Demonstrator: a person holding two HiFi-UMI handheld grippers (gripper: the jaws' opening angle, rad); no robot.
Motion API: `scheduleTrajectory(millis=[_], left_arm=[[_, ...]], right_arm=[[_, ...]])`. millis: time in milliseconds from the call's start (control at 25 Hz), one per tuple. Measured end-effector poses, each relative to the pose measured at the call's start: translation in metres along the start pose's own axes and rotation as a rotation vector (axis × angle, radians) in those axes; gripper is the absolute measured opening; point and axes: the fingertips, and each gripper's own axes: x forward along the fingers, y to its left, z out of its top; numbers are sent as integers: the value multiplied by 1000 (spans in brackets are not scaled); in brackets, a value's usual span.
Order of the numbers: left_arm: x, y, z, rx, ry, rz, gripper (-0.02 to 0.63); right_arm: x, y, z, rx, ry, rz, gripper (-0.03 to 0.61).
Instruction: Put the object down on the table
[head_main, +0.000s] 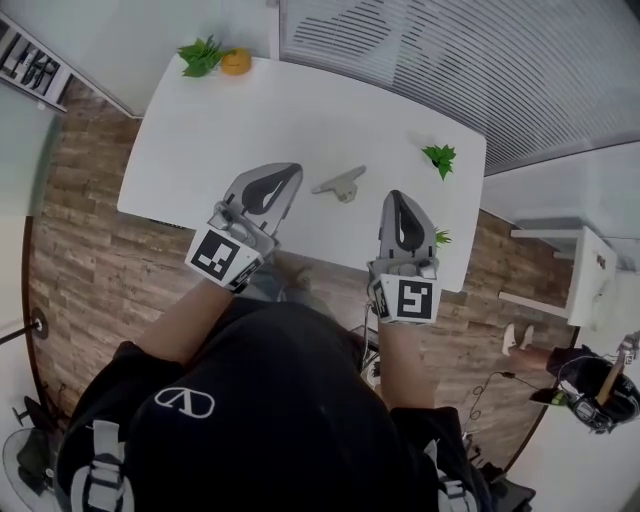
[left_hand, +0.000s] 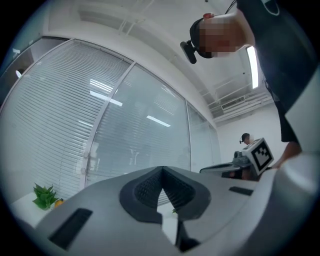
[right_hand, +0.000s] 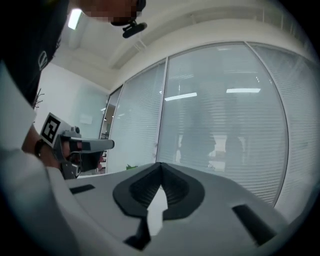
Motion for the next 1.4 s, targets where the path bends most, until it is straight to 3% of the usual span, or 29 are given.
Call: scheduleTrajectory(millis=[240, 440, 880, 1200, 1400], left_arm=[[-4, -8, 14, 1, 20, -40, 5], [5, -12, 44, 30, -57, -35, 5], [-5, -11, 36, 44, -6, -29, 5], [3, -11, 54, 59, -68, -12, 5], [-7, -11, 38, 55, -12, -22, 5]], right_arm=[[-36, -1, 49, -5, -133, -63, 8], [-42, -6, 60, -2, -170, -79, 9], [-39, -15, 58, 18, -183, -91, 8], [-31, -9, 53, -32, -159, -91, 6], [-32, -10, 50, -43, -156, -96, 6]])
